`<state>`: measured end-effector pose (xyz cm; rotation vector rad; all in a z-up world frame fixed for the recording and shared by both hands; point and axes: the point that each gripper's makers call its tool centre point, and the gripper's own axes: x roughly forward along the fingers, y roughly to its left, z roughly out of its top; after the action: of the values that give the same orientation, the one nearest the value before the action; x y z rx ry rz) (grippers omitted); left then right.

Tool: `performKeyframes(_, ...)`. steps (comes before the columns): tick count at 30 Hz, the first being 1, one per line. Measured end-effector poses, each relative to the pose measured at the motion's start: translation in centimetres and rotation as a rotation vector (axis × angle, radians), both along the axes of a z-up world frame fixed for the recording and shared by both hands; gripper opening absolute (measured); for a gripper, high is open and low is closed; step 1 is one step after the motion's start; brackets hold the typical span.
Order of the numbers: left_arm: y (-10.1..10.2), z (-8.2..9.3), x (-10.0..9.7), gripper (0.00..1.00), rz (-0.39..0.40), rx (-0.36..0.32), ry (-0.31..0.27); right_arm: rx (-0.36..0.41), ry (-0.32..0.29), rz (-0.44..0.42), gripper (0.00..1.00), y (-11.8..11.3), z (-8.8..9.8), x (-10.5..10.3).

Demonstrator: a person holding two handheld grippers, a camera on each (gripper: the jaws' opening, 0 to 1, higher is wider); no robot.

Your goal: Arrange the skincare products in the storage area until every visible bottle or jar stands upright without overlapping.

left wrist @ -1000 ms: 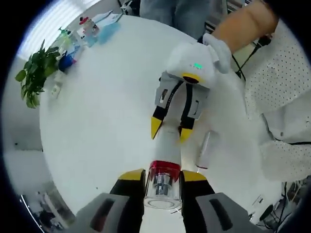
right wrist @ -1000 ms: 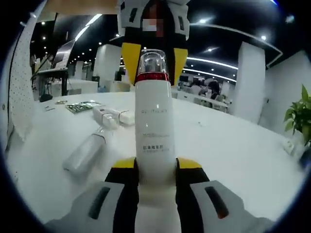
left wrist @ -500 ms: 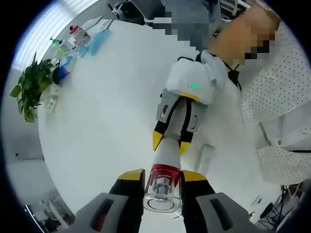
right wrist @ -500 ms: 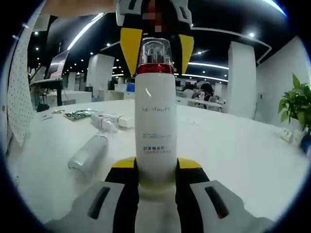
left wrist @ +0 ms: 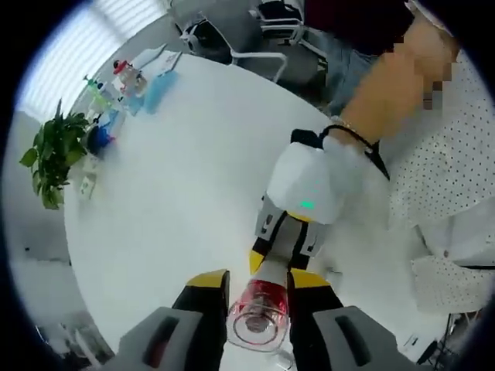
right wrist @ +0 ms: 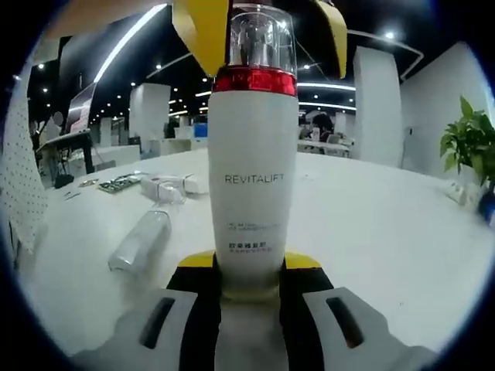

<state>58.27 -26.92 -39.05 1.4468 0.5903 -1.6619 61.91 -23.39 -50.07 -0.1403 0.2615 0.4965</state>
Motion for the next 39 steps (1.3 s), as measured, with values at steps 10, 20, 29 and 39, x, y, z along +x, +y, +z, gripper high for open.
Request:
performKeyframes(10, -0.7, 6.1, 2.0, 0.33, 0.261, -0.393, 0.152, -0.015, 0.041, -0.013, 0.26, 0.1, -0.7, 0.1)
performKeyframes(20, 6.0, 6.2, 4.2, 0.40, 0.667, -0.773, 0.265, 0.001, 0.062, -0.051, 0.27, 0.2, -0.8, 0.1)
performKeyframes(29, 8.5, 0.1, 2.8, 0.40, 0.872, -0.777, 0.311, -0.003, 0.071, -0.075, 0.45, 1.8, -1.1, -0.6)
performKeyframes(39, 8.4, -3.1, 1.1, 0.38, 0.942, -0.732, 0.363, -0.001, 0.075, -0.064, 0.35, 1.5, -1.3, -0.8)
